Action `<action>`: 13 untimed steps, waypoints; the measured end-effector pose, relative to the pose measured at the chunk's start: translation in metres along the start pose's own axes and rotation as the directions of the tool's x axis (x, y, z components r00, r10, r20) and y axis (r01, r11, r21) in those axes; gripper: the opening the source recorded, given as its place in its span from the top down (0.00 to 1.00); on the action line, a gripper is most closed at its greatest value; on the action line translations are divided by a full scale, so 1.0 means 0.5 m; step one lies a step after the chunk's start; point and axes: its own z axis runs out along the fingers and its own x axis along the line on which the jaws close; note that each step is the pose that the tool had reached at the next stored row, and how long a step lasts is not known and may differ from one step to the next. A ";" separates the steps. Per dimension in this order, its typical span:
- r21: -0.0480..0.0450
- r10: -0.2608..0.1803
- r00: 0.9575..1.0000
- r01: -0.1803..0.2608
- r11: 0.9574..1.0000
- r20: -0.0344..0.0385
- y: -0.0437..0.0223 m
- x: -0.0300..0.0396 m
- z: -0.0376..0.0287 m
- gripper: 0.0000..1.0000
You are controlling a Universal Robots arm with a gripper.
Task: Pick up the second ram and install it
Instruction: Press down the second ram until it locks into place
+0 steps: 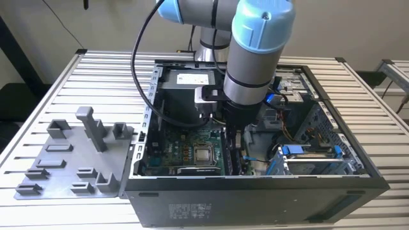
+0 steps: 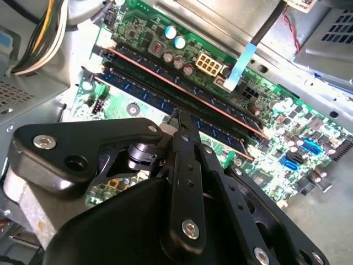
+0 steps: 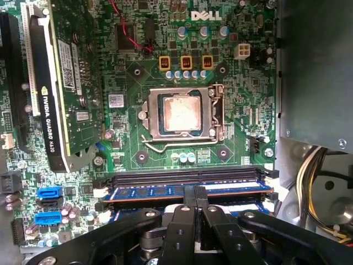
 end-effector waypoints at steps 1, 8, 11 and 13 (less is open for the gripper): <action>0.000 0.000 1.000 0.000 1.000 0.000 0.000 0.000 0.000 0.89; -0.001 -0.002 1.000 0.002 1.000 -0.002 0.000 0.002 0.019 0.89; -0.001 -0.003 1.000 0.003 1.000 -0.003 0.000 0.002 0.029 0.89; -0.001 -0.003 1.000 0.003 1.000 -0.003 0.000 0.001 0.022 0.89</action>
